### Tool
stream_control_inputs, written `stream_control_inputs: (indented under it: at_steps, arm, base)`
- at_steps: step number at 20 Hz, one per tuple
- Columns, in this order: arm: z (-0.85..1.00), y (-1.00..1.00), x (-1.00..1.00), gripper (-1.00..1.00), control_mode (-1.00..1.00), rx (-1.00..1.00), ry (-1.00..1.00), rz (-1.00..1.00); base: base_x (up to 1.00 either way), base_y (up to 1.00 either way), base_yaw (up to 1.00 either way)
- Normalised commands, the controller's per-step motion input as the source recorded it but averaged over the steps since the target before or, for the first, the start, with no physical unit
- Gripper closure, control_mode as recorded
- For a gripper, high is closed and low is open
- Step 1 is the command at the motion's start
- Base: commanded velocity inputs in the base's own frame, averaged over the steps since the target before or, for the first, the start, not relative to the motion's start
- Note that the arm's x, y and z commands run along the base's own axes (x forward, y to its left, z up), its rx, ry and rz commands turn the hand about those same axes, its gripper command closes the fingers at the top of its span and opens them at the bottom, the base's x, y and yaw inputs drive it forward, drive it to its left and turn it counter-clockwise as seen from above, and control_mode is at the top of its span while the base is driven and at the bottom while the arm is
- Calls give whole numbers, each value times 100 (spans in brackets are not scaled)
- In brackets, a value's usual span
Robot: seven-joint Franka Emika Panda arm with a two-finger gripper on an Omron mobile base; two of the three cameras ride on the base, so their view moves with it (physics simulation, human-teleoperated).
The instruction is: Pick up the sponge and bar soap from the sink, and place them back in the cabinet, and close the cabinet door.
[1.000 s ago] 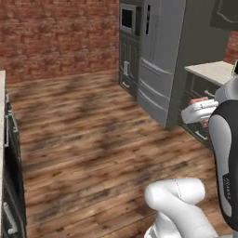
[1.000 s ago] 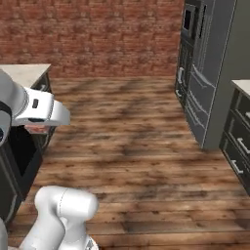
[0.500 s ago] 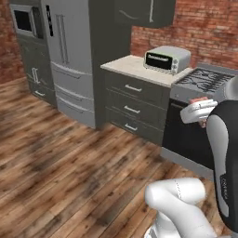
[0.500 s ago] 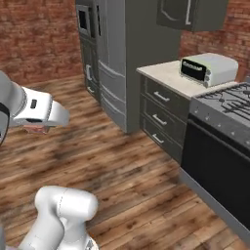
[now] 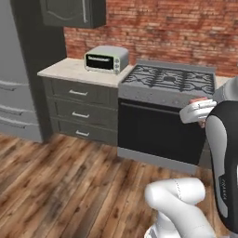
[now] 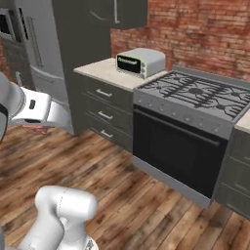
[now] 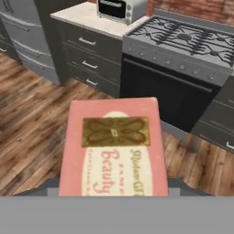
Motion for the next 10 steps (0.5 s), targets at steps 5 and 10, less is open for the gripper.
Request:
stream_control_inputs:
  at_steps: [5, 10]
  arm:
    - [0, 0, 0, 100, 100, 0, 0, 0]
    - [0, 0, 0, 100, 100, 0, 0, 0]
  base:
    - [20, -23, -49]
    - [14, -52, -35]
